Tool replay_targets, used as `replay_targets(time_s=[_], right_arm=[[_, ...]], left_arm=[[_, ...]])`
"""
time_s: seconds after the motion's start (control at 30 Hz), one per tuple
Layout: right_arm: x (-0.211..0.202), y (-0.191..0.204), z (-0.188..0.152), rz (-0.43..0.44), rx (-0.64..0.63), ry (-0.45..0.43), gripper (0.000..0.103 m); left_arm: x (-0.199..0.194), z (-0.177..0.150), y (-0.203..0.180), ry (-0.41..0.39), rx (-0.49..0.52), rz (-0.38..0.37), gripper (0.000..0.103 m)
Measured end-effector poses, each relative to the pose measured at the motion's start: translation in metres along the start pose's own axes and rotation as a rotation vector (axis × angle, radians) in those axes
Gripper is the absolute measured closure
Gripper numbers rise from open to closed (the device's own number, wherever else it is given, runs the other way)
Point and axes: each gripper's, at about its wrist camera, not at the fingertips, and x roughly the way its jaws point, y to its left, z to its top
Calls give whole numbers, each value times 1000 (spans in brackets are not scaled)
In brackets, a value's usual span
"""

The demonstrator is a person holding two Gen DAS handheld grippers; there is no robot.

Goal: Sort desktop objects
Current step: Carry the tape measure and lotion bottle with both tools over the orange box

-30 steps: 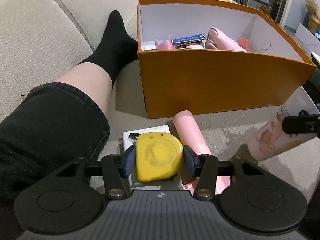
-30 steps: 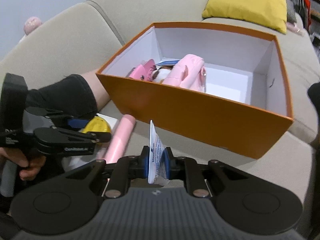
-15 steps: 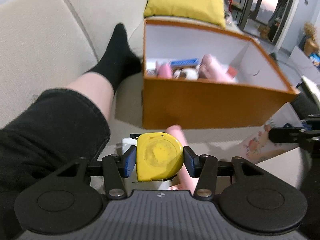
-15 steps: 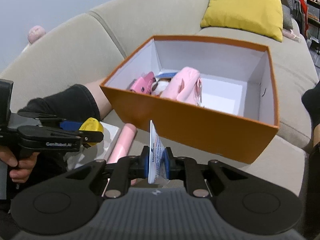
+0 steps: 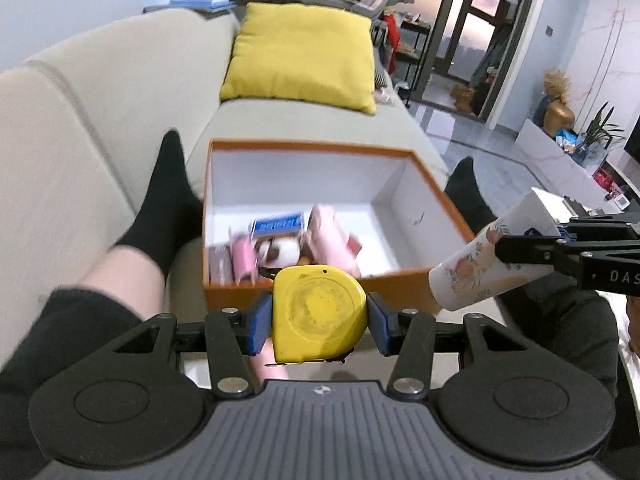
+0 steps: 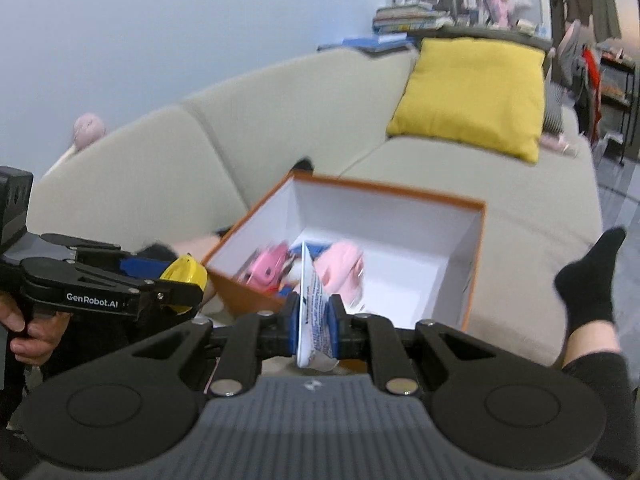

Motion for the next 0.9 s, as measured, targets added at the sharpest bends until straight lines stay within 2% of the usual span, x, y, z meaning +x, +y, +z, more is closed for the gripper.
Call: replay_targets(time_s=[0.2,0.37,0.47,0.73,0.9], right_arm=[[0,-17,22,-53,5,-42,88],[15,-36,37,-87,20,-45,88],[25,-49,41,-92,38,-41,88],[56,-79,45,-48,75,-2,88],[73,-93,48,-40,78,15,88]], left_arm=[[13,35,-8,-20,15,-62,46],[35,57,-22,-9,68,-94,46],[59,66,-34,38,110,-133,46],[136,72,-61,216,222,-175,46],[173,68,-81,309,349,-228,46]])
